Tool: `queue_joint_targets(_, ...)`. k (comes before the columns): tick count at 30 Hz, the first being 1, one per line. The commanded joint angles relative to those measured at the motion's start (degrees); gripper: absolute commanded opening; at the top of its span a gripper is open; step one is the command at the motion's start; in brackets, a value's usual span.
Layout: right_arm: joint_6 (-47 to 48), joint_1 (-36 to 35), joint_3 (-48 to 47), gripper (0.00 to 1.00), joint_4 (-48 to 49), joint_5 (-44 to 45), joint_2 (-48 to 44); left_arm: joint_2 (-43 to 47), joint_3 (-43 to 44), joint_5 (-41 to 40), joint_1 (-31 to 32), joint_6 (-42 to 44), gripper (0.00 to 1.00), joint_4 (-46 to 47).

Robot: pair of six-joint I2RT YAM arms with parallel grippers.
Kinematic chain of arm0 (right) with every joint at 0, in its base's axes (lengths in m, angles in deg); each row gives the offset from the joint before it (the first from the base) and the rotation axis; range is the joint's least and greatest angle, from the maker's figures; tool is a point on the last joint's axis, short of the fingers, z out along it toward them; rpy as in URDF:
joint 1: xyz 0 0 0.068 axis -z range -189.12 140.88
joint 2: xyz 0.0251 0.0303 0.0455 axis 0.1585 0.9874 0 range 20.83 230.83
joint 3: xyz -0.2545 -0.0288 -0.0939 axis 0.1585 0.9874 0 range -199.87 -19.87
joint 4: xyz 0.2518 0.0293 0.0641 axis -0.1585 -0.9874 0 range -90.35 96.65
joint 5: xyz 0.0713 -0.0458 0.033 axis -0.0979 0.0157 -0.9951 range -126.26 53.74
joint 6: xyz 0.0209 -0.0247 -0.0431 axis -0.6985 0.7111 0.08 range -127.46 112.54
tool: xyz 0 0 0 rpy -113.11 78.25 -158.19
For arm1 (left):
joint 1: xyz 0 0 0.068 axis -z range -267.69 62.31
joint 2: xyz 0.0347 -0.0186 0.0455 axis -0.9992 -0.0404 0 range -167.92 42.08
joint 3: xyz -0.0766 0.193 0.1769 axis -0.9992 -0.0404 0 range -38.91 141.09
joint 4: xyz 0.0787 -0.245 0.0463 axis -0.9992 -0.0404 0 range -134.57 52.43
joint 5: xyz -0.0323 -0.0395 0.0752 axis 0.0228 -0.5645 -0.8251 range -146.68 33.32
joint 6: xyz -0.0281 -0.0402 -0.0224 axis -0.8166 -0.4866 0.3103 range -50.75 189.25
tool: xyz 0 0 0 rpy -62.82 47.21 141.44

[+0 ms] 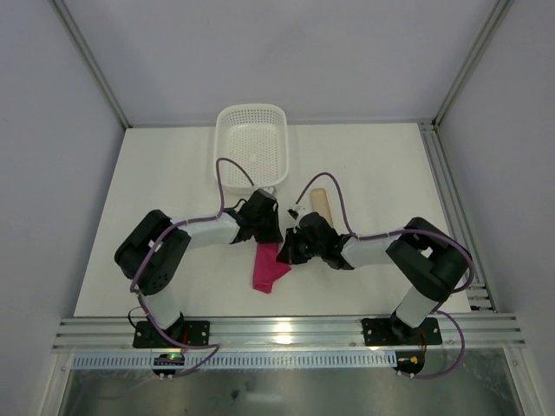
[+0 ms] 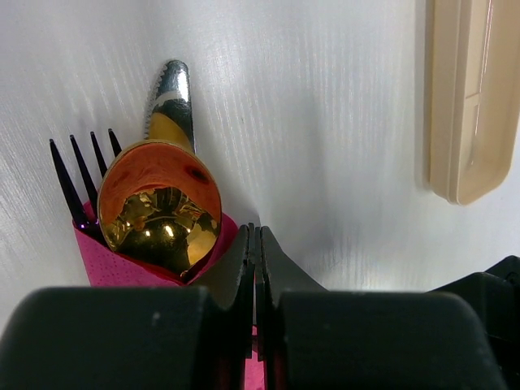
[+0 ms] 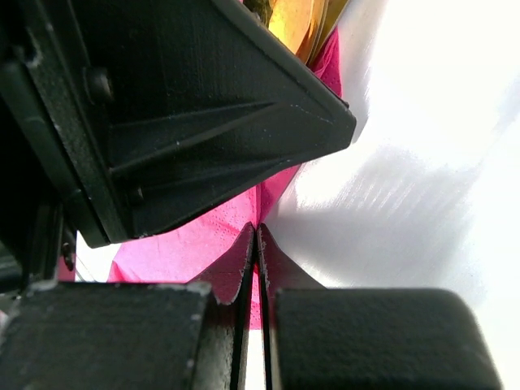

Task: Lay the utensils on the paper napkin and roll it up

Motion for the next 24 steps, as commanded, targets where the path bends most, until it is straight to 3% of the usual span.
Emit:
queue_joint_targets(1,0.76,-0.13,1.89,0.04,-4.74,4.60,0.01,0.53,-0.04,-3.22,-0.17,1.58,0.00,-2.00)
queue_joint_targets(7,0.76,-0.39,1.80,0.04,-4.83,4.33,0.54,2.55,0.40,-3.13,-0.17,1.93,0.01,-2.96)
queue_joint_targets(12,0.76,-0.48,1.97,0.04,-4.74,4.51,1.15,8.08,1.98,-1.46,-0.17,2.90,0.15,-5.59)
queue_joint_targets(16,0.59,-0.48,1.97,0.04,-4.74,4.60,1.33,13.35,1.81,0.12,-0.17,3.17,0.18,-7.96)
queue_joint_targets(24,0.85,-0.48,2.50,0.04,-5.88,5.83,1.33,24.25,-11.08,3.55,0.18,0.18,0.13,-6.83)
